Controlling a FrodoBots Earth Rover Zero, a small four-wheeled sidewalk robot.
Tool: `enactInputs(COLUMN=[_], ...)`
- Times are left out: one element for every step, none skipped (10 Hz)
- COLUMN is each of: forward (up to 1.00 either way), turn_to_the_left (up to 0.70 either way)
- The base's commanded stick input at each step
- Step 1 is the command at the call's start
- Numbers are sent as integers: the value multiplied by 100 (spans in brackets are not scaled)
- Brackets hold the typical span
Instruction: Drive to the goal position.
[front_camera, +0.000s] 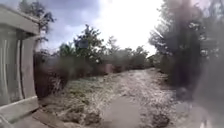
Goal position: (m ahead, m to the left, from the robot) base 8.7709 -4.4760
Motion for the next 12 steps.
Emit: enactInputs(forward=[83,83,83,83,83,83,83,83,83,83,83,83], turn_to_the_left=[0,0,0,0,0,0,0,0,0,0,0,0])
